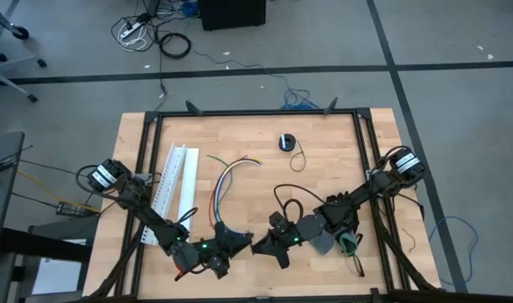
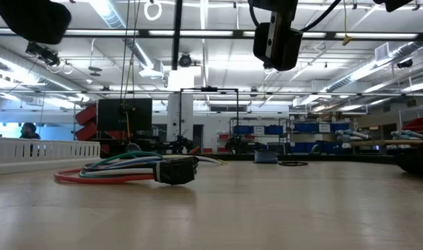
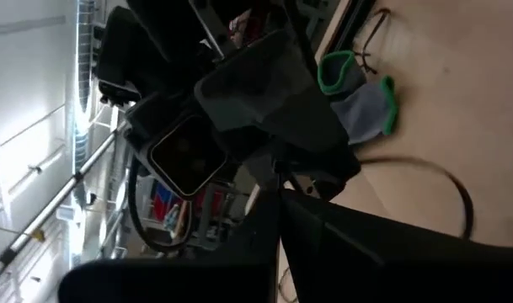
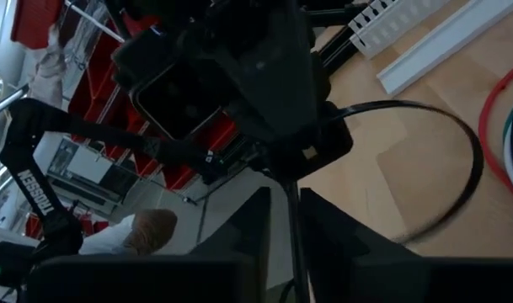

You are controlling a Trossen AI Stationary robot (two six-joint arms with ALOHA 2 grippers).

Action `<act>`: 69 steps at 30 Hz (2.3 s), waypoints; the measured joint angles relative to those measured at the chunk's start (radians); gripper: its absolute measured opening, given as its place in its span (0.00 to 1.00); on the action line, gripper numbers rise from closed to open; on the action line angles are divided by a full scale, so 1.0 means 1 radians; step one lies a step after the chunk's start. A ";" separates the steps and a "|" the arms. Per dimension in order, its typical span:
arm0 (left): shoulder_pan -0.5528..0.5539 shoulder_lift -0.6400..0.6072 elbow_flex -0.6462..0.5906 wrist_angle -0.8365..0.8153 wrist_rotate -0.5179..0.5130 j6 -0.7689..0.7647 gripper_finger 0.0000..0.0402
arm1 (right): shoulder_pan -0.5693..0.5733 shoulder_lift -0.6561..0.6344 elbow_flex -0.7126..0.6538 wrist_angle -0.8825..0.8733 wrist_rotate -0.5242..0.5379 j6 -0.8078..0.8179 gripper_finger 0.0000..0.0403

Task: Ziptie cables
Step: Wrap the cables together using a ziptie

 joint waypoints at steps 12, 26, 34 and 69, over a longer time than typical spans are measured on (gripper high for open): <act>-0.001 0.001 0.000 -0.004 -0.027 -0.226 0.00 | 0.000 -0.020 0.000 0.000 -0.101 -0.100 0.51; 0.015 -0.001 0.000 -0.012 -0.087 -0.825 0.00 | -0.005 -0.248 0.001 -0.416 0.059 -0.560 0.54; 0.137 -0.001 0.000 -0.125 0.171 -1.273 0.00 | -0.039 -0.245 0.000 -0.380 0.089 -0.823 0.50; 0.165 -0.003 0.000 -0.097 0.208 -1.235 0.00 | -0.041 -0.244 0.000 -0.422 0.109 -0.813 0.10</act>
